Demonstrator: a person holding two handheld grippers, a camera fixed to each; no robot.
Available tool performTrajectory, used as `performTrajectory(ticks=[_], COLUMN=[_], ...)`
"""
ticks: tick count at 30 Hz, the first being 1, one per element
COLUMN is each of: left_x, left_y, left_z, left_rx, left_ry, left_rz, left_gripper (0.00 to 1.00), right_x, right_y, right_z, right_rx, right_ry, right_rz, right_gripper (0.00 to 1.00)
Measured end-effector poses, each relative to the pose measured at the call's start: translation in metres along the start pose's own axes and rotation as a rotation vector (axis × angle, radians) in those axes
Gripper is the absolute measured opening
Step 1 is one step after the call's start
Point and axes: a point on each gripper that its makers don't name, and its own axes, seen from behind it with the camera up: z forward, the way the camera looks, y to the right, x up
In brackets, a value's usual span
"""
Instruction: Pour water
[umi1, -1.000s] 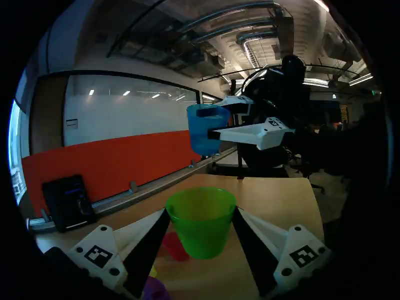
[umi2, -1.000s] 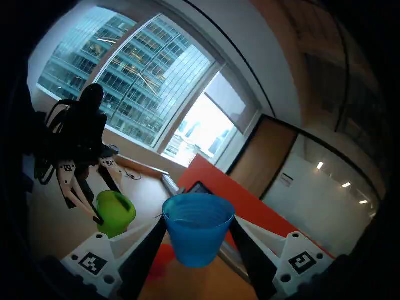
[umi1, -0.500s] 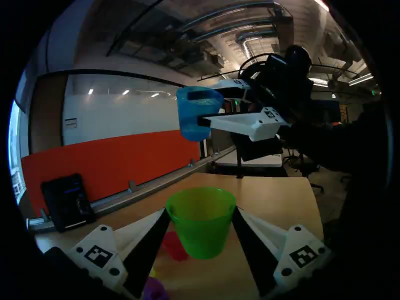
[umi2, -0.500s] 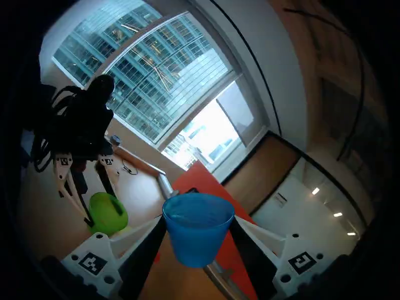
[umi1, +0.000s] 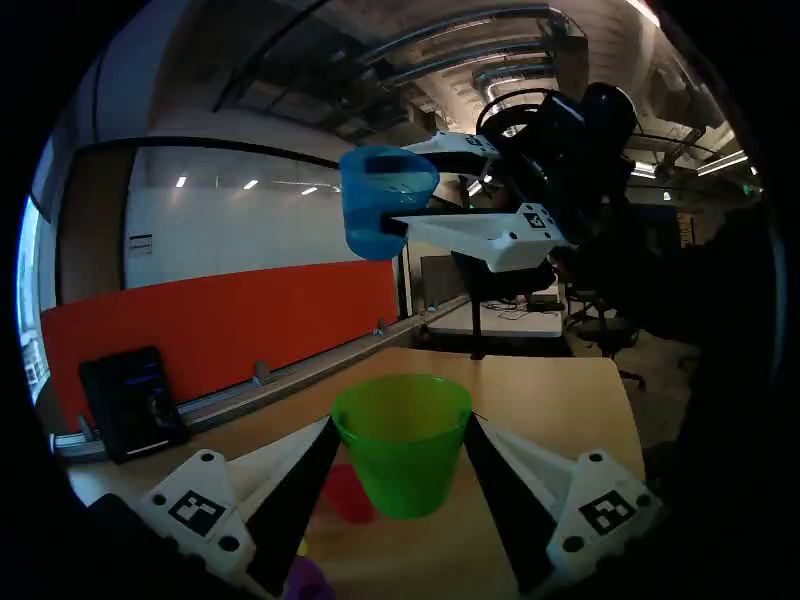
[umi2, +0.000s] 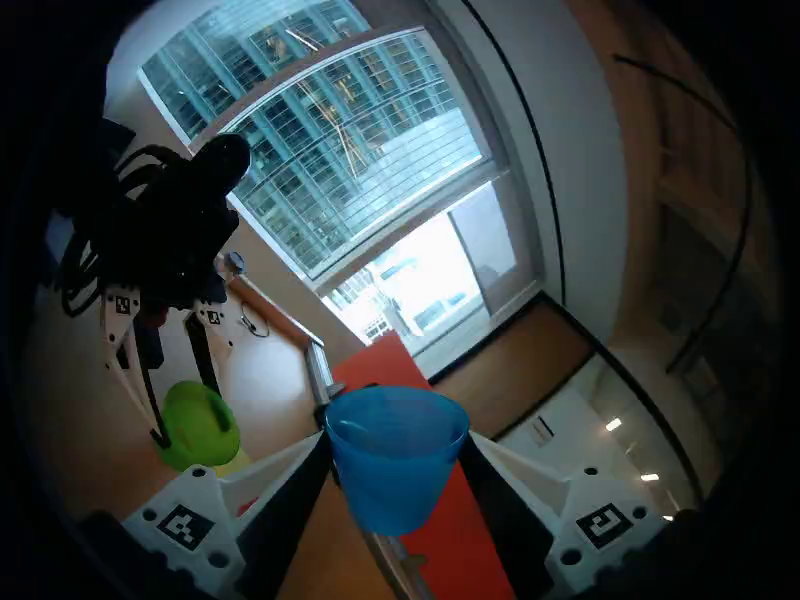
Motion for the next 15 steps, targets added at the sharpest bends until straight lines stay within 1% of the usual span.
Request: performTrajectory(ticks=[6,15], left_x=[0.002,0.004], left_y=[0.002,0.003], left_z=[0.001,0.002], left_rx=[-0.006,-0.012], left_ry=[0.003,0.005], left_rz=[0.001,0.003], left_gripper=[0.87,0.87], right_x=[0.005,0.011], right_y=[0.004,0.009], right_z=[0.006,0.014], right_rx=[-0.006,-0.016], right_ry=[0.005,0.011], right_rz=[-0.061,-0.130], right_gripper=[0.90,0.90])
